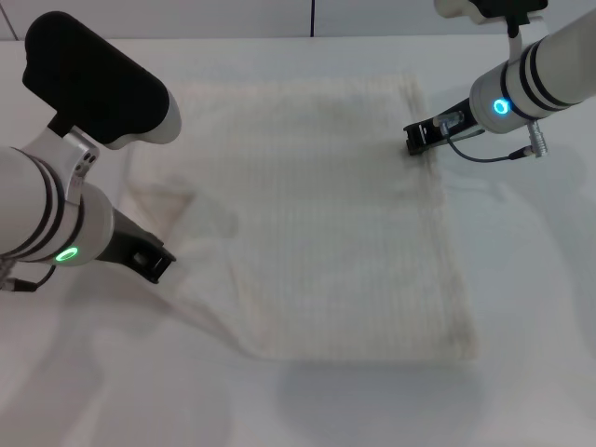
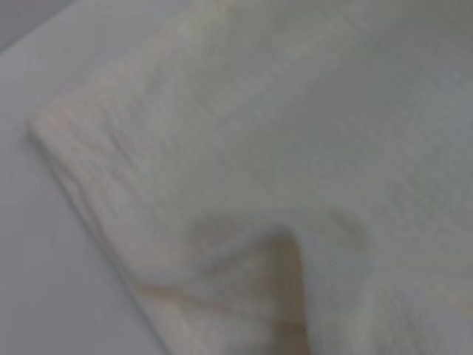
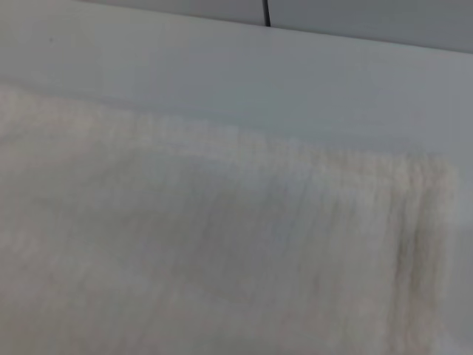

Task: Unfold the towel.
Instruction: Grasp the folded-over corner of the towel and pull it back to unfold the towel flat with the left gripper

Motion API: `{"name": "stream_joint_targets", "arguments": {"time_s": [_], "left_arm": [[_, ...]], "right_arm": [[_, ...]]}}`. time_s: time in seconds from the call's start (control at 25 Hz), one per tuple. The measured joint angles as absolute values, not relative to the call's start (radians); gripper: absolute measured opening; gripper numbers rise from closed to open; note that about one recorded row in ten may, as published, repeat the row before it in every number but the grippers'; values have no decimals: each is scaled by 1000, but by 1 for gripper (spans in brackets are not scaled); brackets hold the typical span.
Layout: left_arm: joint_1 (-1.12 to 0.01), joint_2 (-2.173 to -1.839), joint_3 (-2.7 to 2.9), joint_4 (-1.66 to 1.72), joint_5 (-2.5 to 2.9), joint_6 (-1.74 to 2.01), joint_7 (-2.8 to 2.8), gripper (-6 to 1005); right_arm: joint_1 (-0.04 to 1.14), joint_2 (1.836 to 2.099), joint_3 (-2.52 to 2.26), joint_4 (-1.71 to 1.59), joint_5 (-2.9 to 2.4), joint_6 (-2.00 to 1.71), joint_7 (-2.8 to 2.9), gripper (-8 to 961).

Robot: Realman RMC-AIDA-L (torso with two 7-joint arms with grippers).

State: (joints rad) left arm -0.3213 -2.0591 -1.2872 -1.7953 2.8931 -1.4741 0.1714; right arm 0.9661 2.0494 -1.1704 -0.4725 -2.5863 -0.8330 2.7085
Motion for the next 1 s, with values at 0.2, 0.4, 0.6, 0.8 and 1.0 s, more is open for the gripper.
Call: {"name": "stream_joint_targets", "arguments": {"time_s": [0.2,0.4,0.6,0.8,1.0], "left_arm": [[-325,-2057,-1296,-1797,2893,-1495,172,42],[-325,-2050,-1326,-1797,2893,-1540,173,46],[-327,-2051,-1335,-1798,2893,-1588,172,50],[-324,-2053,-1336,-1801,2893,-1605,164,54],[-318,-2055,-1345,-1804,2893,-1612,155,58]], "right_arm": [[966,2050,-1170,-472,-2586,-833,2708,35],[966,2051,-1170,-472,-2586,-833,2706,36],[966,2051,-1170,-472,-2586,-833,2706,37],[965,2051,-1170,-472,-2586,-833,2706,39],[965,2051,-1170,-472,-2586,-833,2706,40]]}}
